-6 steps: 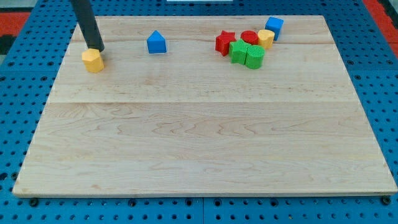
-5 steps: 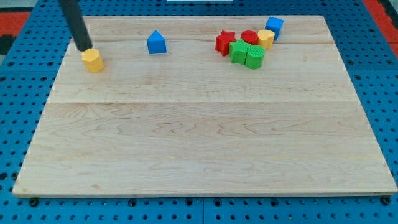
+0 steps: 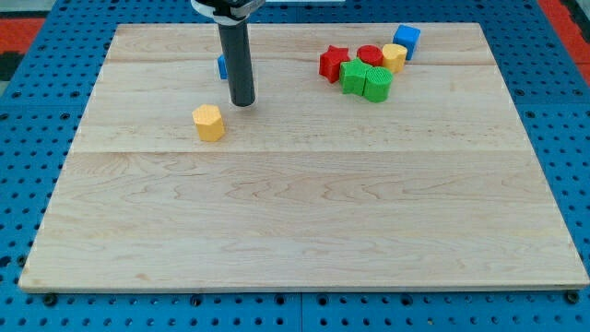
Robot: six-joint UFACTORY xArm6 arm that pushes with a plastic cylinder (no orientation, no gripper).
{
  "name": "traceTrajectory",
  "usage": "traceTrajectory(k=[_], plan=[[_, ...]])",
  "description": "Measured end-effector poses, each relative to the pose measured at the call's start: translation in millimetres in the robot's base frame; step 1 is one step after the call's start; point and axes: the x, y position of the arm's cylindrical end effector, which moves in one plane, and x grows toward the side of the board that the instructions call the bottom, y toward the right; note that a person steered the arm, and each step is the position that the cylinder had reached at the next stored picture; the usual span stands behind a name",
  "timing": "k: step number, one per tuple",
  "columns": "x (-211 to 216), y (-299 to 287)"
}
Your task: Slide the group of blocks slightly left
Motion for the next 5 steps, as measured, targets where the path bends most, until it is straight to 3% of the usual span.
traceTrajectory(k=[1, 3, 4, 5], plan=[[1.6, 0.0], [32.4, 228.9], [-28.2, 318.2], [-93.2, 284.8]])
